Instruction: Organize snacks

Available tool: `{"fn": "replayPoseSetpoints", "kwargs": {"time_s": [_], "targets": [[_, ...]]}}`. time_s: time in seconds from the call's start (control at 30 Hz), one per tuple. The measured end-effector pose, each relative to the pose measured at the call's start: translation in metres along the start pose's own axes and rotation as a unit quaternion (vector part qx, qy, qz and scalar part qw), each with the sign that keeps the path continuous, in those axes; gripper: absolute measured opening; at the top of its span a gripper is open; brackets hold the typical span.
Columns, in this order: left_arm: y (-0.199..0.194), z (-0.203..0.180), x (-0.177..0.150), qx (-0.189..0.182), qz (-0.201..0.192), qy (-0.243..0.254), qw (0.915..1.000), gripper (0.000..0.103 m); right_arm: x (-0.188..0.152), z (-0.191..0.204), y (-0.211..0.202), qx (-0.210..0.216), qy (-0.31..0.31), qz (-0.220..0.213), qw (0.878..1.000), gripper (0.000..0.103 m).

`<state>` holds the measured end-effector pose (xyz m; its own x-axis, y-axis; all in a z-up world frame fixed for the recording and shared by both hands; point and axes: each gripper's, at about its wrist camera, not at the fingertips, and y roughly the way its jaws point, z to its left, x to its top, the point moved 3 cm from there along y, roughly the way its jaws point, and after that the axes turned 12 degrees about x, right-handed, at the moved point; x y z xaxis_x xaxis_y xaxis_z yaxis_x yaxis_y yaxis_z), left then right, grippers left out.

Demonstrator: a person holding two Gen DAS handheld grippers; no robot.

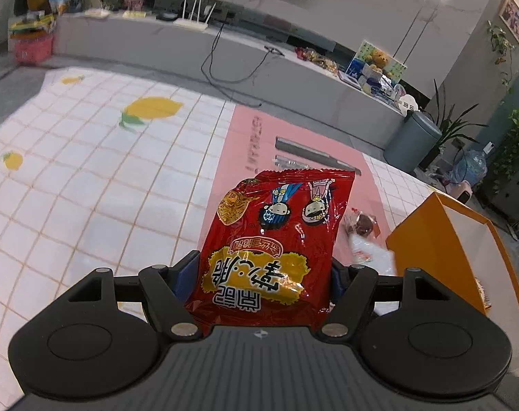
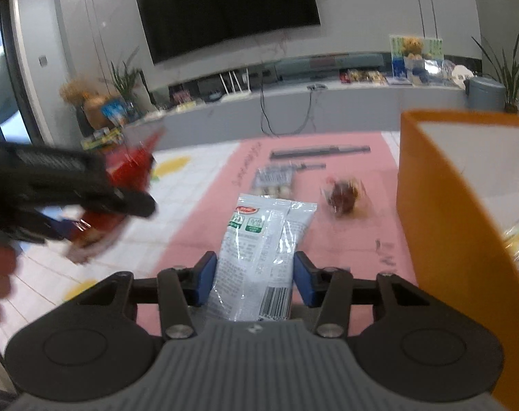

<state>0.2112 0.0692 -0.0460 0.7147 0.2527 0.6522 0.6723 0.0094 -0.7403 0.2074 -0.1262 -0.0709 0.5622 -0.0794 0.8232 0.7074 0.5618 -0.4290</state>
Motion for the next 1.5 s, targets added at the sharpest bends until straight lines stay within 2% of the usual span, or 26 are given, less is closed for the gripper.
{"fn": "replayPoseSetpoints", "kwargs": {"time_s": [0.27, 0.4, 0.5, 0.6, 0.67, 0.77, 0.9, 1.0, 1.17, 1.2, 1.27, 1.37, 1.43, 1.5], "targets": [[-0.025, -0.025, 0.009, -0.004, -0.036, 0.018, 0.9992, 0.082, 0.055, -0.005, -0.071, 0.005, 0.034, -0.082, 0.996, 0.048], [-0.041, -0.047, 0.013, -0.023, -0.056, 0.029, 0.9978, 0.082, 0.077, -0.029, -0.104, -0.035, 0.079, -0.115, 0.99, 0.048], [-0.045, -0.068, 0.013, -0.036, -0.061, 0.042, 0.9966, 0.082, 0.084, -0.058, -0.117, -0.087, 0.117, -0.119, 0.982, 0.048], [-0.045, -0.087, 0.012, -0.045, -0.063, 0.052, 0.9956, 0.082, 0.081, -0.099, -0.12, -0.133, 0.198, -0.116, 0.964, 0.048], [-0.043, -0.098, 0.009, -0.055, -0.061, 0.061, 0.9948, 0.082, 0.075, -0.125, -0.116, -0.166, 0.256, -0.108, 0.946, 0.048], [-0.039, -0.113, 0.004, -0.064, -0.056, 0.081, 0.9931, 0.082, 0.068, -0.151, -0.103, -0.192, 0.307, -0.095, 0.927, 0.048], [-0.036, -0.122, -0.001, -0.067, -0.052, 0.091, 0.9922, 0.082, 0.069, -0.164, -0.082, -0.207, 0.367, -0.103, 0.901, 0.048], [-0.032, -0.123, -0.003, -0.063, -0.047, 0.093, 0.9925, 0.082, 0.073, -0.163, -0.069, -0.238, 0.384, -0.115, 0.885, 0.048], [-0.029, -0.12, -0.006, -0.059, -0.036, 0.09, 0.9936, 0.081, 0.077, -0.164, -0.047, -0.274, 0.394, -0.109, 0.871, 0.049], [-0.03, -0.119, -0.006, -0.058, -0.036, 0.089, 0.9937, 0.081, 0.076, -0.165, -0.043, -0.269, 0.399, -0.102, 0.871, 0.051], [-0.032, -0.119, -0.006, -0.06, -0.035, 0.092, 0.9934, 0.081, 0.077, -0.165, -0.037, -0.249, 0.406, -0.079, 0.876, 0.066], [-0.035, -0.121, -0.009, -0.061, -0.036, 0.097, 0.9928, 0.081, 0.083, -0.151, -0.053, -0.242, 0.364, -0.097, 0.894, 0.084], [-0.037, -0.123, -0.009, -0.06, -0.038, 0.102, 0.9922, 0.081, 0.084, -0.145, -0.072, -0.237, 0.351, -0.11, 0.899, 0.085], [-0.038, -0.124, -0.011, -0.061, -0.038, 0.104, 0.992, 0.081, 0.08, -0.145, -0.098, -0.205, 0.364, -0.124, 0.9, 0.086]]}}
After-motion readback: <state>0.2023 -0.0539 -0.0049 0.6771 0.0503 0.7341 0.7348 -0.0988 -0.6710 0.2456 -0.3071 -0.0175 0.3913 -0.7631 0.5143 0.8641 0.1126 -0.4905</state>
